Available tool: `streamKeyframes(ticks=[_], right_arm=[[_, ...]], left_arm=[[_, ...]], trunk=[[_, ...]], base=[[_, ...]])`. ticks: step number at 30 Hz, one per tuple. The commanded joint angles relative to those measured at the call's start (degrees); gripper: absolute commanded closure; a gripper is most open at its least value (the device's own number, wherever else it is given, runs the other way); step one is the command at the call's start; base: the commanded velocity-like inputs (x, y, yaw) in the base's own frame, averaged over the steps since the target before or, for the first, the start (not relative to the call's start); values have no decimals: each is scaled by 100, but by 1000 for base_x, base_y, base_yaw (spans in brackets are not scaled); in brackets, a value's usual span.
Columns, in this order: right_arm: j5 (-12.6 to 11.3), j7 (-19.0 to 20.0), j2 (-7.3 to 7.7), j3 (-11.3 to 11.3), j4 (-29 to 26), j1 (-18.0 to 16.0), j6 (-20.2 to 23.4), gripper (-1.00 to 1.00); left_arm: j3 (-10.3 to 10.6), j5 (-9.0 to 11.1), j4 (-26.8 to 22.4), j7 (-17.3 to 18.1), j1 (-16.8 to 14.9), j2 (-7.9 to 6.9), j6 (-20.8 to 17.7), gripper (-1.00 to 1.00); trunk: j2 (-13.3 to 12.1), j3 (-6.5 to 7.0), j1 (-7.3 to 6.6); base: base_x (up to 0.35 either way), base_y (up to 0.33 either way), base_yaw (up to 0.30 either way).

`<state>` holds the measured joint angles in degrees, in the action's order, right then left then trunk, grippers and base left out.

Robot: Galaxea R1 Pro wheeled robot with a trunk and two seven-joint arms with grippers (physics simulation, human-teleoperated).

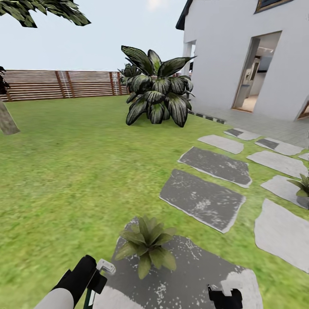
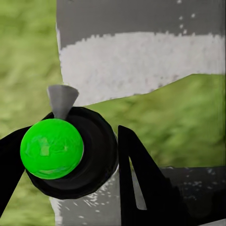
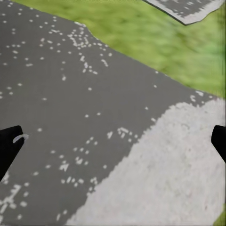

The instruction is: Pick up the pesticide atomizer in the garden and spray insectifuge to fully cover both potted plants in the garden.

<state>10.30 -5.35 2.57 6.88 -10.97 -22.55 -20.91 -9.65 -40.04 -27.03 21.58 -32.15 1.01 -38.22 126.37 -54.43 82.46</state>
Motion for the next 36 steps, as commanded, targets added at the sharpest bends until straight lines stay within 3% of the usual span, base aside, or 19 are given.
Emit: streamKeyframes(ticks=[1, 9, 20, 23, 25, 26, 28, 31, 36], right_arm=[[60, -10, -3, 41, 7, -4, -19, -100], [60, -10, -3, 41, 7, -3, -19, -100], [60, -10, -3, 41, 7, -1, -19, -100], [60, -10, -3, 41, 7, -4, -19, -100], [60, -10, -3, 41, 7, -3, -19, -100], [60, -10, -3, 41, 7, -2, -19, -100], [60, -10, -3, 41, 7, -3, -15, -100], [60, -10, -3, 41, 7, -4, -16, -100], [60, -10, -3, 41, 7, -4, -13, -100]], left_arm=[[-46, -64, -13, 48, -2, 12, -18, 100], [-42, -77, -22, 48, -2, 0, -27, 100], [-39, -40, -33, 59, -52, -64, -36, 100], [-36, -49, -22, 277, -83, -80, -113, 100], [-32, -132, -60, 529, -92, -97, -243, 100], [-35, -388, -94, 776, -100, -162, -332, 100], [-37, -619, -105, 1010, -101, -195, -363, 100], [-37, -708, -113, 1250, -67, -195, -314, 100], [-29, -724, -104, 1261, -22, -165, -289, 100]], trunk=[[2, -5, -1], [2, -5, -1], [2, -5, -1], [2, -5, -1], [2, -5, -1], [2, -5, -1], [2, -5, -1], [2, -5, -1], [2, -5, -1]], base=[[0, -262, 89], [33, -184, 196], [2, -5, 10], [0, 0, 0], [0, 0, 0], [0, 0, 0], [0, 0, 0], [0, 0, 0], [0, 0, 0]])
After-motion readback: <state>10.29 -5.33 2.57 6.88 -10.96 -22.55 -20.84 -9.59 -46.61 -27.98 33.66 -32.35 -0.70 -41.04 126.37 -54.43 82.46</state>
